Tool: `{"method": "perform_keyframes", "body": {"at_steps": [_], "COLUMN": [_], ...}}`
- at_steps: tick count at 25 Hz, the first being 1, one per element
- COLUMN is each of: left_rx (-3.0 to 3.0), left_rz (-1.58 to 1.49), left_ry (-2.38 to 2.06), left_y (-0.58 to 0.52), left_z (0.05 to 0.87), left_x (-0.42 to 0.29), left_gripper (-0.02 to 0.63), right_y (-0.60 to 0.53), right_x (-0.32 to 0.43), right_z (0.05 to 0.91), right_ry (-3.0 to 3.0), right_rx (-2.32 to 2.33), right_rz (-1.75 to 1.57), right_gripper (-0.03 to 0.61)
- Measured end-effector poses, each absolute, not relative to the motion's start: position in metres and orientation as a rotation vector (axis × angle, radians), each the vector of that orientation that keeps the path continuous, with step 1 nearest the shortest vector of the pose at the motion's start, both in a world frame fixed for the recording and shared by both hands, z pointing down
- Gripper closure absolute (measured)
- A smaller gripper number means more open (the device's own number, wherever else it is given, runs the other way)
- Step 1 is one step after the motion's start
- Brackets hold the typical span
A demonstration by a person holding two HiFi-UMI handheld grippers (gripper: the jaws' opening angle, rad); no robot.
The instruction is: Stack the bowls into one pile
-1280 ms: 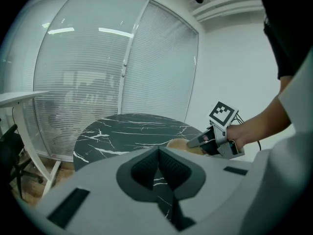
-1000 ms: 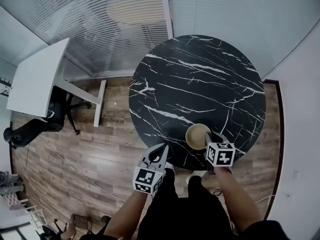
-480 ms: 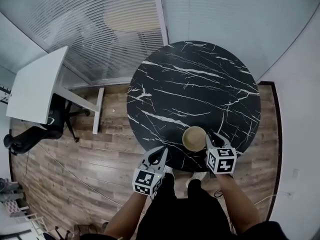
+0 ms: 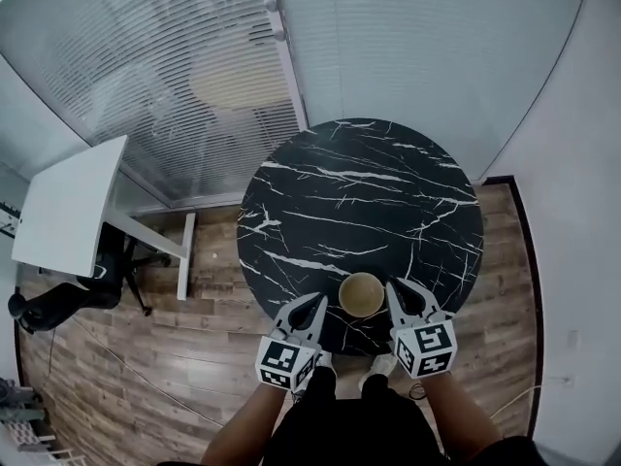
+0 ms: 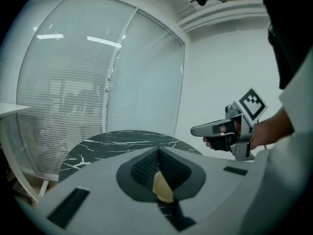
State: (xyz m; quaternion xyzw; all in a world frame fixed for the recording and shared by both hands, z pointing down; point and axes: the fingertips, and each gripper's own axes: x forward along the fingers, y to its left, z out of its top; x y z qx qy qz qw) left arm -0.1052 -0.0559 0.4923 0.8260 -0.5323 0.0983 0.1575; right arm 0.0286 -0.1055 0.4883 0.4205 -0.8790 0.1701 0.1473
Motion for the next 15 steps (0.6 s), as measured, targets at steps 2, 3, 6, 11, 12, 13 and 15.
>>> {"method": "perform_keyframes", "body": {"at_steps": [2, 3, 6, 11, 12, 13, 15], "left_rx": [2.38, 2.388, 2.415, 2.455, 2.456, 2.456, 2.461], "left_rz": [0.246, 0.23, 0.202, 0.142, 0.135, 0.129, 0.118], "left_ry": [-1.524, -1.525, -1.531, -1.574, -1.576, -1.576, -1.573], "left_y": [-0.056, -0.056, -0.055, -0.061, -0.061, -0.061, -0.06], "left_z": [0.475, 0.466, 0.438, 0.411, 0.408, 0.406, 0.402], "left_x": [-0.104, -0.105, -0.105, -0.104, -0.103, -0.102, -0.098], "left_gripper": [0.6, 0.6, 0.6, 0.6, 0.6, 0.6, 0.6], "right_y": [-0.102, -0.1, -0.095, -0.091, -0.091, -0.091, -0.09], "right_x": [0.03, 0.031, 0.036, 0.045, 0.047, 0.048, 0.05], "right_z": [0.469, 0.46, 0.432, 0.397, 0.393, 0.39, 0.383], "right_ry": [-2.564, -2.579, -2.625, -2.679, -2.686, -2.693, -2.709], "right_rx": [1.219, 1.224, 1.245, 1.287, 1.294, 1.299, 1.301], "right_rz": [0.402, 0.356, 0.243, 0.141, 0.126, 0.113, 0.089], "right_gripper": [0.552, 0.555, 0.566, 0.568, 0.568, 0.568, 0.568]}}
